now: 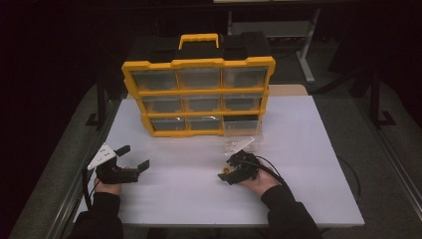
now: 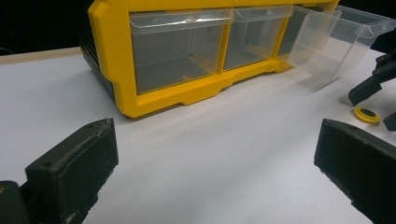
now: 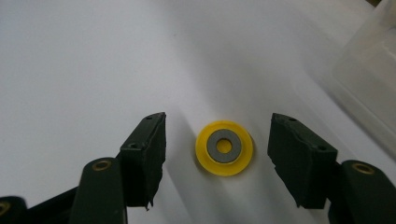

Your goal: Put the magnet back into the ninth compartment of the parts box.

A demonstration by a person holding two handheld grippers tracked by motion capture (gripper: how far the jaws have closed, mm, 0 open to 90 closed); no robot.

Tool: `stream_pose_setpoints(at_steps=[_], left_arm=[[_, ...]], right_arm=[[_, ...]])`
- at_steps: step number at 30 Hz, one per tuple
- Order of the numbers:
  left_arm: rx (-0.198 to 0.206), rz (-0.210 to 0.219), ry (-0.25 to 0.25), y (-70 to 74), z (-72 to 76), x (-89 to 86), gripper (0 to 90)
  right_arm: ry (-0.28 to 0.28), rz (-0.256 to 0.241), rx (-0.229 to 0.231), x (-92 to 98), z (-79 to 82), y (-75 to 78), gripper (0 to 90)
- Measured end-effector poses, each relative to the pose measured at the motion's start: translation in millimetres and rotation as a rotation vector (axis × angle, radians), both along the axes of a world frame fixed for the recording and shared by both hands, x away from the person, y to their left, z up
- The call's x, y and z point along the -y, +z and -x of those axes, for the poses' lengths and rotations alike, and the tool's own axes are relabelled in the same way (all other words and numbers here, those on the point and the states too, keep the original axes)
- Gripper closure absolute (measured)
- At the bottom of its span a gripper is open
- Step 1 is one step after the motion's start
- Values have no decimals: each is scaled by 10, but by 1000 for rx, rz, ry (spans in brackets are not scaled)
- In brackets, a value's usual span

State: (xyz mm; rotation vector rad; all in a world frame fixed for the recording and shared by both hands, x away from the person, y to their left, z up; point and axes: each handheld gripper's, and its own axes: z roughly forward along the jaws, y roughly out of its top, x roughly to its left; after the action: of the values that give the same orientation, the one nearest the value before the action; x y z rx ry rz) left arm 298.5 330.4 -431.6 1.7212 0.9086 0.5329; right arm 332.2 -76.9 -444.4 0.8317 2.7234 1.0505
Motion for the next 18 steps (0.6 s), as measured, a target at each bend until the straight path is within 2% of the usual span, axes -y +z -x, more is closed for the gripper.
stream_pose_setpoints(at_steps=[4,7,18], left_arm=[[0,-1,0,1,1,0,0],[-3,-6,-2,-2,-2,0,0],[-2,-1,-3,-2,-2,2,0]], right_arm=[[-6,7,5,-2,1,-4,391],[-13,13,20,-4,7,0,452],[-13,22,25,-8,20,-1,601]])
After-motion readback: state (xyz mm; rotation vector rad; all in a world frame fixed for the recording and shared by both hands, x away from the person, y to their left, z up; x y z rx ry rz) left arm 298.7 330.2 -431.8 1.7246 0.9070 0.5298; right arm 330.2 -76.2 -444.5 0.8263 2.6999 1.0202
